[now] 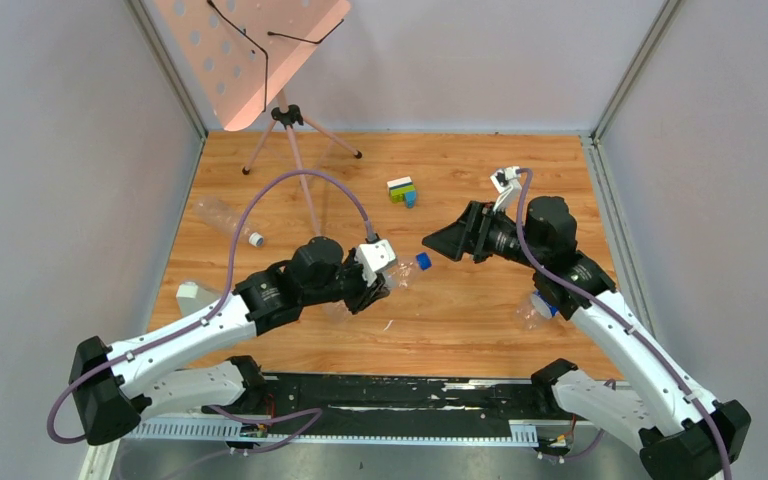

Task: Unscrew the bottle caps
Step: Unscrew the bottle cap from the plastic bottle.

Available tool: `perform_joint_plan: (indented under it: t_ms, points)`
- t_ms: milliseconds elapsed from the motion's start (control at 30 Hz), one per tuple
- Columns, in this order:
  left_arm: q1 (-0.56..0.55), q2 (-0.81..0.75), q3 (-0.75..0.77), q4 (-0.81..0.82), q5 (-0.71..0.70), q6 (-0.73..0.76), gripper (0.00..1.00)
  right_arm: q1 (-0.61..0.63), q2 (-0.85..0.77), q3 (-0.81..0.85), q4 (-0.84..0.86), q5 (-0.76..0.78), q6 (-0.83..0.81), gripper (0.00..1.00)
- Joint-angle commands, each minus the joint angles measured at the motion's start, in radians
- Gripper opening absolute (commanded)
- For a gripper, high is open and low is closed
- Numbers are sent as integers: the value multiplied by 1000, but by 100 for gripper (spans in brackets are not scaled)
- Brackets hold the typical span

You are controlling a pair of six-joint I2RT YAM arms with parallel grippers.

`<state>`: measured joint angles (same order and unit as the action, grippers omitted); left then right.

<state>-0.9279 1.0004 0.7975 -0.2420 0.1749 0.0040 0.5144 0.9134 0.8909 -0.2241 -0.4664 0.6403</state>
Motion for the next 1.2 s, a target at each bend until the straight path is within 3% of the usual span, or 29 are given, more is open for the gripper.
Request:
perform_joint_plan:
  t_ms: [0, 400, 933, 967, 1000, 1100, 1167]
  points:
    - [-24, -8, 16, -135, -152, 225, 0, -61, -8, -18, -55, -187, 33, 73]
    - [-31, -80, -40, -66, -83, 297, 0, -77, 145, -53, 35, -497, 33, 73]
    - [-32, -83, -45, -52, -55, 292, 0, -39, 240, -56, 117, -511, 33, 73]
    - [-31, -81, -46, -52, -55, 291, 0, -36, 243, -56, 115, -512, -135, 56]
    - [-32, -82, -46, -52, -56, 291, 0, -35, 243, -57, 113, -511, 10, 27]
    - [-32, -82, -46, -53, -59, 289, 0, -36, 241, -63, 108, -502, 19, 16]
    - [-31, -82, -45, -56, -58, 289, 0, -36, 235, -66, 102, -491, 12, 16]
